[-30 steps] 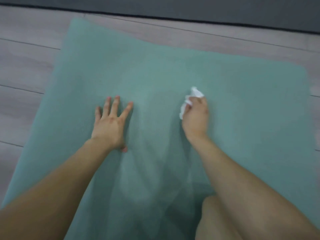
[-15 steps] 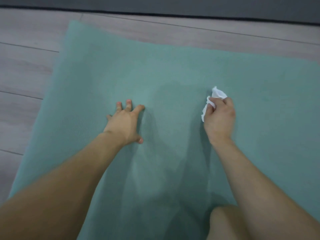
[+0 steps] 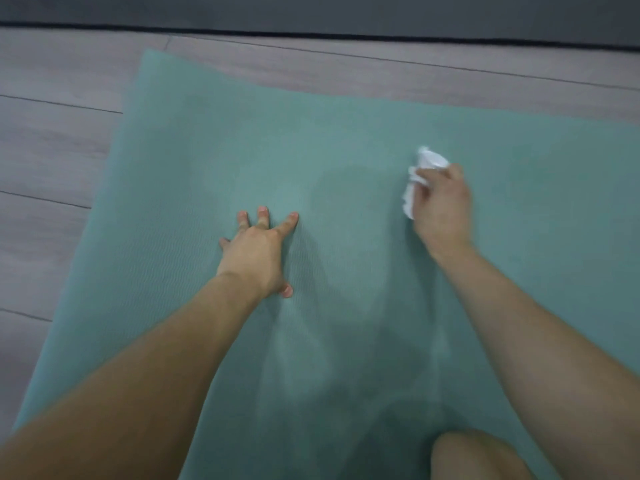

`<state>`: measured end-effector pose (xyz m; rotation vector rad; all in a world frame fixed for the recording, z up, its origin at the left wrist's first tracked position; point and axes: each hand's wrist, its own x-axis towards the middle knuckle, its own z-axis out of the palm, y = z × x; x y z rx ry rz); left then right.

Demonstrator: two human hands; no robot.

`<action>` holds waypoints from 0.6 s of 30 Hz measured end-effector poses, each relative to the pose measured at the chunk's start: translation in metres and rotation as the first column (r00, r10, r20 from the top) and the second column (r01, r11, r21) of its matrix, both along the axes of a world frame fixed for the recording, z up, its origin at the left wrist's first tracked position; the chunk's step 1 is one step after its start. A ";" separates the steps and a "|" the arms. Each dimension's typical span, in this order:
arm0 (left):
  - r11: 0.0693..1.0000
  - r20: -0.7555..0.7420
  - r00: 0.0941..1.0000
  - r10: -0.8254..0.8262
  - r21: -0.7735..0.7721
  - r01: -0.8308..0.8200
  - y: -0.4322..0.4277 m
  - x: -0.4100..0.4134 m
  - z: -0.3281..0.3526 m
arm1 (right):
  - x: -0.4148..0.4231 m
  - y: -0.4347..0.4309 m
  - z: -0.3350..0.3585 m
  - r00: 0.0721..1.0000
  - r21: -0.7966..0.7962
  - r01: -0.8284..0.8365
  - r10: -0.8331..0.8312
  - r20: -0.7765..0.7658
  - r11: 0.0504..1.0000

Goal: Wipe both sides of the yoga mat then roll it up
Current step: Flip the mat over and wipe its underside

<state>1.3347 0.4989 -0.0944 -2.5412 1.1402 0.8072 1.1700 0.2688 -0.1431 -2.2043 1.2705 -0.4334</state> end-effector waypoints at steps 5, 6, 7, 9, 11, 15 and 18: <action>1.000 0.010 1.000 0.007 0.004 -0.007 -0.001 -0.002 0.000 | 0.017 0.015 0.003 0.974 -0.004 0.224 -0.224 -0.018 0.975; 1.000 0.011 1.000 0.008 0.003 -0.008 -0.001 -0.003 0.001 | 0.048 0.027 -0.004 0.988 -0.013 0.150 -0.150 0.027 0.989; 1.000 0.015 1.000 0.005 0.000 -0.005 -0.001 -0.002 0.001 | 0.085 0.041 -0.008 0.998 -0.009 0.049 -0.049 0.041 0.999; 1.000 0.015 1.000 -0.001 -0.010 0.001 -0.001 -0.001 0.002 | 0.148 0.067 -0.013 0.976 -0.072 -0.218 0.219 0.002 0.973; 1.000 0.004 1.000 0.006 -0.025 -0.006 0.000 0.000 0.002 | 0.181 0.078 -0.013 0.919 -0.083 -0.392 0.386 -0.079 0.916; 1.000 0.007 1.000 0.012 -0.028 -0.012 0.000 0.001 0.002 | 0.141 0.042 -0.006 0.934 -0.044 -0.355 0.352 -0.060 0.934; 1.000 0.005 1.000 0.016 -0.024 -0.016 0.000 -0.001 0.001 | 0.051 0.008 0.002 0.999 -0.039 -0.009 0.011 0.048 0.999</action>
